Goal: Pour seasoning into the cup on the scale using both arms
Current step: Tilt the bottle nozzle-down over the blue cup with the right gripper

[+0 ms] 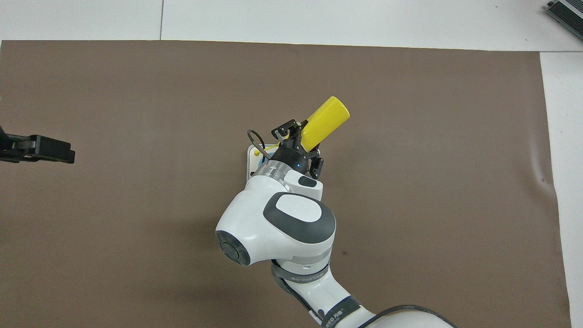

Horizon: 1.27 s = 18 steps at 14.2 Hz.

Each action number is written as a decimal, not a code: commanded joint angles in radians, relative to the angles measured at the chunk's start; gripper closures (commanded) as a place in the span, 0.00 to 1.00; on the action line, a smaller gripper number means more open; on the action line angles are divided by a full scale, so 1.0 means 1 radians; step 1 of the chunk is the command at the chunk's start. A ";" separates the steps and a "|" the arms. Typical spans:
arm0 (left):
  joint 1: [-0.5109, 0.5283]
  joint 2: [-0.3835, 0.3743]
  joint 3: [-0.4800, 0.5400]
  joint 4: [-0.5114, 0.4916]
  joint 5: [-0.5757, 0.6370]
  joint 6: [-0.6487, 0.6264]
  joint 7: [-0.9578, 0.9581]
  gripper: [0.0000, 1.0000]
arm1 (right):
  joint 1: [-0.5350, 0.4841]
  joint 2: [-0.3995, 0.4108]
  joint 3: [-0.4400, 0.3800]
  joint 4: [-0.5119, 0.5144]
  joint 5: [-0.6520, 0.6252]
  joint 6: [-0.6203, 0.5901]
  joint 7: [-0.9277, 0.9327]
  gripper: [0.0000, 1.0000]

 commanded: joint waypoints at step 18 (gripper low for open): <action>0.015 -0.014 -0.004 -0.011 -0.015 -0.010 0.010 0.00 | -0.068 -0.116 0.004 0.002 0.105 0.006 0.011 1.00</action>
